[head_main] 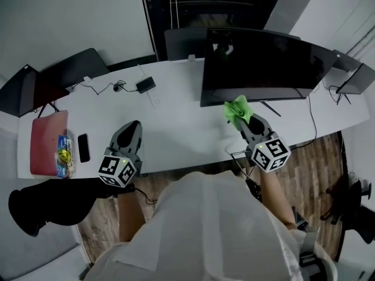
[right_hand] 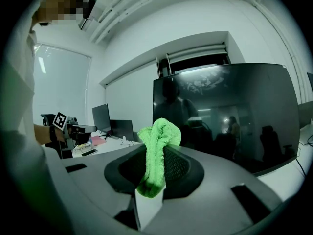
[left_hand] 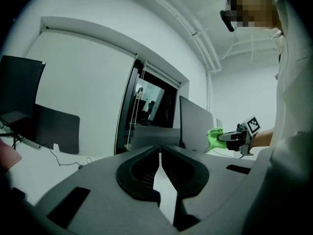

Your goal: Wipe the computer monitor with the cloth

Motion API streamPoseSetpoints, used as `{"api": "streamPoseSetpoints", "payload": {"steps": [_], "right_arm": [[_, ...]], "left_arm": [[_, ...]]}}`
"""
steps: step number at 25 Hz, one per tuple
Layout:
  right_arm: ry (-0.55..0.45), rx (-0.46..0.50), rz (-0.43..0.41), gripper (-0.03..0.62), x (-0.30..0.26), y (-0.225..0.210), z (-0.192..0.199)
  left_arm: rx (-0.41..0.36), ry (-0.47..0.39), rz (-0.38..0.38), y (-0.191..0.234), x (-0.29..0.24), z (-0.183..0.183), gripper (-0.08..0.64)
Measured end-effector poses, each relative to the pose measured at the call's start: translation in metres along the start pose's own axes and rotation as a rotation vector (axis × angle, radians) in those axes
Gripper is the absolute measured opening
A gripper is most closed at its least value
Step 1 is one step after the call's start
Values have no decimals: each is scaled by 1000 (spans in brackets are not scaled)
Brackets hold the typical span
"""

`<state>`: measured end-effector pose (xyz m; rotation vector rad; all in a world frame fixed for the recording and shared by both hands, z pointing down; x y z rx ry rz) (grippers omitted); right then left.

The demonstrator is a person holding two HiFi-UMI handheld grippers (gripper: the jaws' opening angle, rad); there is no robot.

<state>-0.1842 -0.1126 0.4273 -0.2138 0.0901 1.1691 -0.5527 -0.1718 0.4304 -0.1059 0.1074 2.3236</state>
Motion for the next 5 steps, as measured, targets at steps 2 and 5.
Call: {"api": "streamPoseSetpoints", "payload": {"steps": [2, 5], "right_arm": [[-1, 1, 2, 71, 0, 0, -1], [-2, 3, 2, 71, 0, 0, -1]], "left_arm": [[-1, -4, -1, 0, 0, -1, 29], [-1, -9, -2, 0, 0, -1, 29]]}}
Point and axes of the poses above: the fingertips, and each gripper's own axes: x backward along the fingers, y to its left, z out of its underside, the point moved 5 cm from there along x, backward along the fingers, and after that the axes turned 4 degrees about -x, right-handed, at the moved point
